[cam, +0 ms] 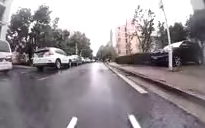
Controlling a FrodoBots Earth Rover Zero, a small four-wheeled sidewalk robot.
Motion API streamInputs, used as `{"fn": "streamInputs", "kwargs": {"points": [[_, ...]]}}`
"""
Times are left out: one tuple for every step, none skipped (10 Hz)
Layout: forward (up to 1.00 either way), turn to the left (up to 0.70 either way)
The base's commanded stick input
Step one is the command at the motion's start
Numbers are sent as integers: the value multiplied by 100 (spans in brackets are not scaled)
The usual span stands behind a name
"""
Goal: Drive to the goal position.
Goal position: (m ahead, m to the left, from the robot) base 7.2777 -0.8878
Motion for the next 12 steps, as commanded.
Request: {"fn": "streamInputs", "kwargs": {"points": [[70, 0], [70, 0], [70, 0], [70, 0], [70, 0], [70, 0], [70, 0], [70, 0], [70, 0], [70, 0], [70, 0], [70, 0]]}}
